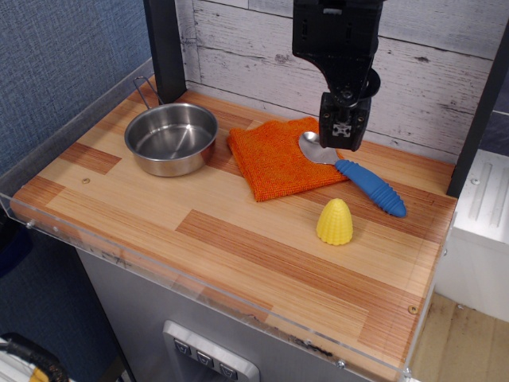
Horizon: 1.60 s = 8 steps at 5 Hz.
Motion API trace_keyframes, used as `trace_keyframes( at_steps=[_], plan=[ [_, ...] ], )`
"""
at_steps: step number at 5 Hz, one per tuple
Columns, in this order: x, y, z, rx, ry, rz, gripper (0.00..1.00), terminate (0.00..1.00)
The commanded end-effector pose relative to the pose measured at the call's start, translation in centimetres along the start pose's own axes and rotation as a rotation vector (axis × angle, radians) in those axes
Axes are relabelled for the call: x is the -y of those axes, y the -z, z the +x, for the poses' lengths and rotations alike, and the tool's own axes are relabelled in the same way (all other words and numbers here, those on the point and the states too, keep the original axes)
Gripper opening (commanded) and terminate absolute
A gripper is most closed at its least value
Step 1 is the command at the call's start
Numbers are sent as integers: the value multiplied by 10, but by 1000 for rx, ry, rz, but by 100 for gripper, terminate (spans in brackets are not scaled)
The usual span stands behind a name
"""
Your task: Put the pan under the cloth.
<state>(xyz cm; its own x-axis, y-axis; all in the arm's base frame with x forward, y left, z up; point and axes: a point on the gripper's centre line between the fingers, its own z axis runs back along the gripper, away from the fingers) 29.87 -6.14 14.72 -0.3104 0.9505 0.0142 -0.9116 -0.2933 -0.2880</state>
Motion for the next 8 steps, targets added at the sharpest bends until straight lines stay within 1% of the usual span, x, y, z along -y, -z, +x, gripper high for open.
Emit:
trace_keyframes(
  at_steps=[1, 2, 3, 5, 6, 7, 8],
  plan=[
    [0, 0, 0, 0, 0, 0, 100, 0],
    [5, 4, 13, 7, -37, 10, 100, 0],
    [7, 11, 29, 16, -41, 4, 100, 0],
    [4, 33, 71, 28, -115, 27, 100, 0],
    [5, 43, 91, 52, -158, 32, 100, 0],
    [3, 51, 114, 68, -290, 39, 100, 0],
    [-4, 58, 129, 101, -474, 81, 100, 0]
  ],
)
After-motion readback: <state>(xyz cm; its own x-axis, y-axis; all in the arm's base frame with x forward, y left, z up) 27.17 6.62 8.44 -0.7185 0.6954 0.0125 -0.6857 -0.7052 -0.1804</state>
